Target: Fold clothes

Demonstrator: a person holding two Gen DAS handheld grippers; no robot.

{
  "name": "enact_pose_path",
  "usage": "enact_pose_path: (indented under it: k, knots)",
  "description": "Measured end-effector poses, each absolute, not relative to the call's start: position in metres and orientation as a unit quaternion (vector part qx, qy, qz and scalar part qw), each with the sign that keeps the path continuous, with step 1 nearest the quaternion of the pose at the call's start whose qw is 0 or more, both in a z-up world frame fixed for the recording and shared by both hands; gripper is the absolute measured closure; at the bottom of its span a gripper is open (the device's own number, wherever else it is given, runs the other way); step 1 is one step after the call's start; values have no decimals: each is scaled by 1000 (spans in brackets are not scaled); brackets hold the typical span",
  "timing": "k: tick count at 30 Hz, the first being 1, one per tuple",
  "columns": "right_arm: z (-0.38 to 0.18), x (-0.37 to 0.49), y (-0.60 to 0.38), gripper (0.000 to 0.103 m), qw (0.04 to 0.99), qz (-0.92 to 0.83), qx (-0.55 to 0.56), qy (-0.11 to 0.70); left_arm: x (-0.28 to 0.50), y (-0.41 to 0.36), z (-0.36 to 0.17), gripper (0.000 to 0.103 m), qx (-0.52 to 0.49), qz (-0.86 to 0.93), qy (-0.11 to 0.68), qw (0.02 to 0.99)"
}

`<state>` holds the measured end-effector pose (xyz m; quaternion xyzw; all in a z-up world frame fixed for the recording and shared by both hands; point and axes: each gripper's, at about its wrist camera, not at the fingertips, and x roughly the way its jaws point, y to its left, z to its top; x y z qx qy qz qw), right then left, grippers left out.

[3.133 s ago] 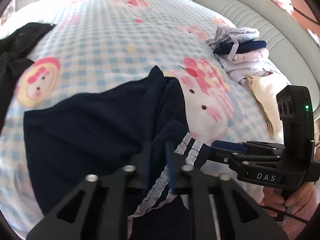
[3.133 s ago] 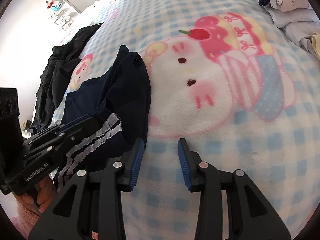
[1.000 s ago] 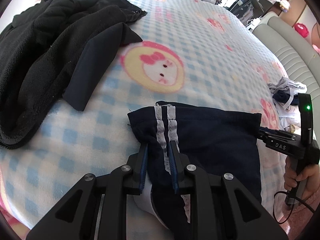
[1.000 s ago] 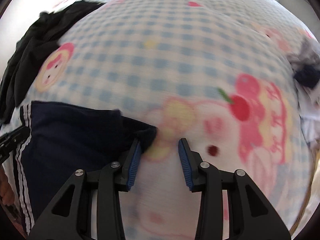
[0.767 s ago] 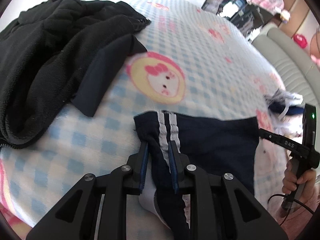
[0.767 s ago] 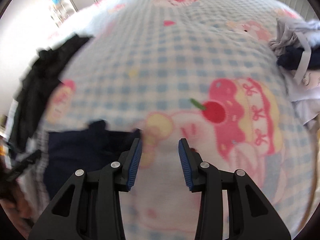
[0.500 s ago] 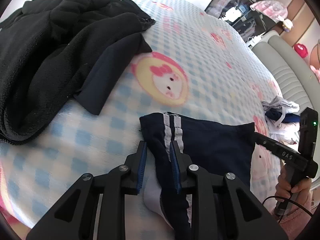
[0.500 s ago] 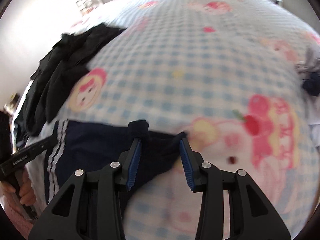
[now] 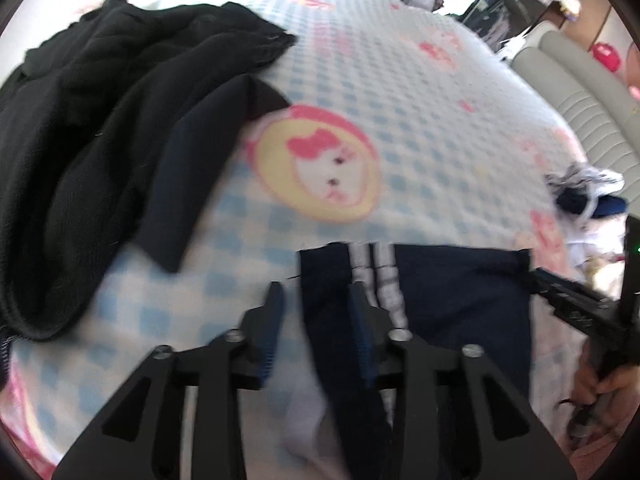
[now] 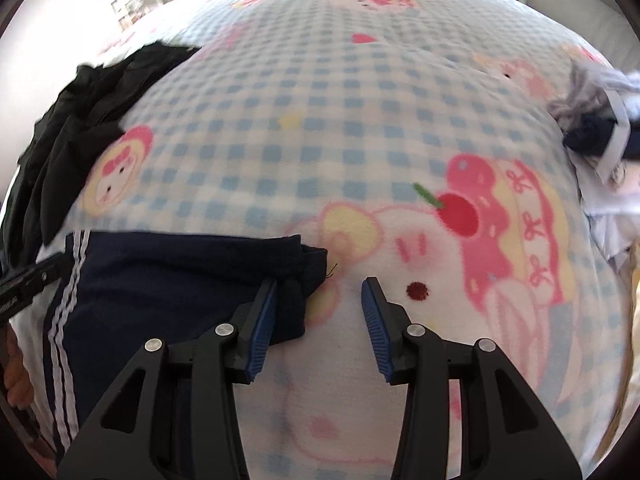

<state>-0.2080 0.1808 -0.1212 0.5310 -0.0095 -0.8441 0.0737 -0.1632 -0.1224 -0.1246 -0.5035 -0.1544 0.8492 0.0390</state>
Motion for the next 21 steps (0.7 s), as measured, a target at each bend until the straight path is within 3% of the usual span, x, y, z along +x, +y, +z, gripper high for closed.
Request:
enact_pose_path:
  k: [5, 7, 8, 9, 12, 16, 21]
  knots:
    - [-129, -218, 178, 54, 96, -830, 548, -39, -176, -118, -138, 53, -526, 825, -183, 97]
    - [-136, -221, 172, 54, 123, -818, 561, -45, -179, -109, -142, 62, -534, 823, -171, 96]
    - [-140, -222, 171, 60, 128, -815, 562, -51, -180, -105, -143, 67, -537, 822, -164, 94]
    - [-139, -221, 171, 69, 128, -816, 561, -52, -180, -101, -142, 80, -536, 823, -160, 95]
    - [-133, -216, 173, 88, 125, -820, 557, -38, -180, -90, -133, 85, -529, 828, -155, 102]
    - [-121, -211, 182, 92, 107, -829, 549, -1, -187, -74, -127, 86, -527, 830, -145, 114]
    - [-95, -209, 208, 93, 86, -852, 516, -21, -205, -63, -122, 85, -516, 836, -135, 127]
